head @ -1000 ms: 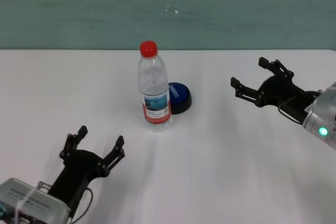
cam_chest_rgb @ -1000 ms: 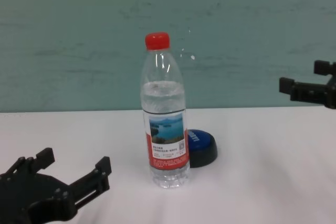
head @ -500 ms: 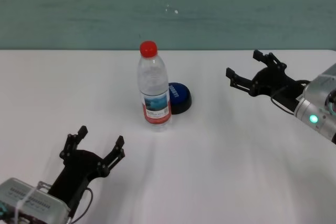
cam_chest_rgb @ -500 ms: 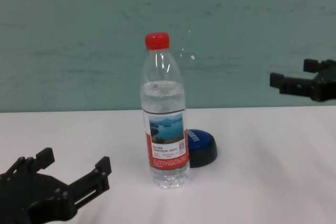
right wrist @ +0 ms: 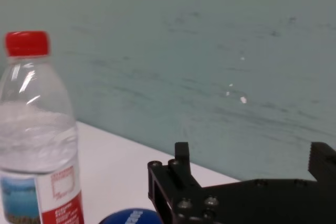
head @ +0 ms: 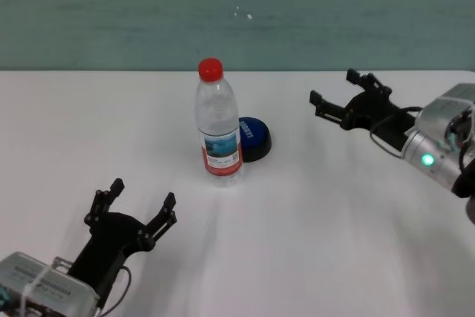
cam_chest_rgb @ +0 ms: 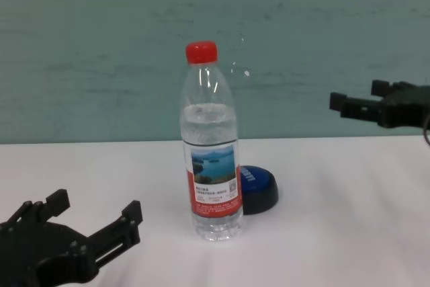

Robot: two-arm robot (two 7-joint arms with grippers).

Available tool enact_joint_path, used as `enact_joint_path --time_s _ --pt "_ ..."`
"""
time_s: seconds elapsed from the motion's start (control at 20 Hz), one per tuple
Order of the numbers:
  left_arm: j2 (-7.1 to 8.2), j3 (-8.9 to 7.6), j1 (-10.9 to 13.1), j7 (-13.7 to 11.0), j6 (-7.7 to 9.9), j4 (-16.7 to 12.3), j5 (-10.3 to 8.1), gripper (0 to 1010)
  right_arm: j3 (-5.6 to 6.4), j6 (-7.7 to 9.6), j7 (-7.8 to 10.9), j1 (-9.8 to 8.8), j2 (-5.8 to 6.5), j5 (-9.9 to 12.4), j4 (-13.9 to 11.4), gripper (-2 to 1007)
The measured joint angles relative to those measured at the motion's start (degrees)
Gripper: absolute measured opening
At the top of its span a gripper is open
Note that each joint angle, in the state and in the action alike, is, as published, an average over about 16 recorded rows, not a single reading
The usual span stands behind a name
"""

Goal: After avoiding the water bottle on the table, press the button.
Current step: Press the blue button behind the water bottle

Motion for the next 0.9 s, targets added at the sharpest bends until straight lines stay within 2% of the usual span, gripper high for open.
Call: enact_joint_path --time_s 0.55,0.9 --pt "0.00 0.00 0.0 0.0 0.00 0.0 0.00 1000 -3.07 -0.69 0.31 2.07 -1.97 -0.8 3.8 1004" --pt "0.00 0.00 0.0 0.0 0.00 0.0 0.00 1000 -3.78 -1.11 0.43 2.97 -2.62 -1.3 5.7 1004"
